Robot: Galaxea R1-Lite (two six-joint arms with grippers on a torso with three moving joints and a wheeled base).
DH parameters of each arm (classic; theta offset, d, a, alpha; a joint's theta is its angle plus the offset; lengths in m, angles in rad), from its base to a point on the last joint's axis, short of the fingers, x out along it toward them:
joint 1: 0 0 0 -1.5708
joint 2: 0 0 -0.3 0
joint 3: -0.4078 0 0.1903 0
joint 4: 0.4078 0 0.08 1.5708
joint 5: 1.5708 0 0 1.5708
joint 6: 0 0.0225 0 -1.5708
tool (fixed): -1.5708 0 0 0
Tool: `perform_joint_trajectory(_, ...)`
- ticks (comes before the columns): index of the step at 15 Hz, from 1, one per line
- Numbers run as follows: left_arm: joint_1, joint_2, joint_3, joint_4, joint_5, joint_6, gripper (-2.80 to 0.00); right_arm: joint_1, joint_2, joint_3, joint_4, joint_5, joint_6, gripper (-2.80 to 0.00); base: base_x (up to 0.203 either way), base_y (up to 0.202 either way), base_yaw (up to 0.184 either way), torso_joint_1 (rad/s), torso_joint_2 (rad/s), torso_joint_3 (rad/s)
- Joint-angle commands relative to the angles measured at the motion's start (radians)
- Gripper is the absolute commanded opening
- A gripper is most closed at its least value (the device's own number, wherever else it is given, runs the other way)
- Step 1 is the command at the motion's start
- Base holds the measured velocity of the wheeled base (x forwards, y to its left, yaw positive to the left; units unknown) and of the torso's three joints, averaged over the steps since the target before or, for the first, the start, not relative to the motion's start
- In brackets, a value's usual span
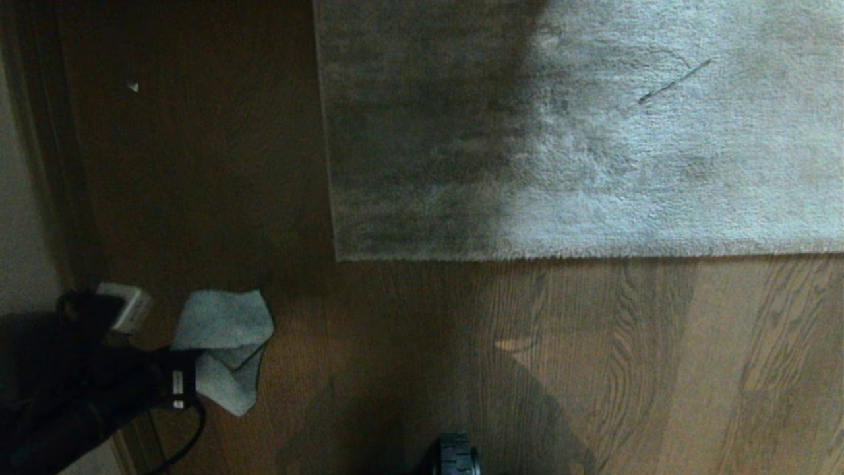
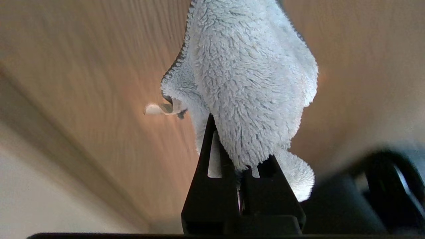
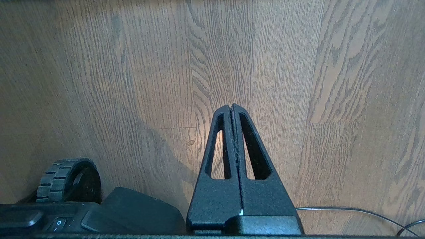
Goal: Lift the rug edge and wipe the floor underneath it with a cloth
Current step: Put down the rag
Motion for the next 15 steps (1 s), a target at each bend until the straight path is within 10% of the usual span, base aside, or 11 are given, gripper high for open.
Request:
perform_joint_trajectory(1, 0.011, 0.250, -0.021, -0.235, -0.001, -0.004, -2.80, 0.000, 0.001, 0.000, 0.000, 0.000, 0.000, -2.80, 0.000, 0.000, 0.000, 0.000, 0.00, 0.000)
perform_joint_trajectory(4, 0.018, 0.365, -0.077, -0.410, 0.000, -0.008, -2.80, 0.000, 0.001, 0.000, 0.000, 0.000, 0.000, -2.80, 0.000, 0.000, 0.000, 0.000, 0.00, 0.000)
perform_joint_trajectory(15, 0.057, 0.374, -0.235, -0.419, 0.003, -0.001, -2.80, 0.000, 0.001, 0.000, 0.000, 0.000, 0.000, -2.80, 0.000, 0.000, 0.000, 0.000, 0.00, 0.000)
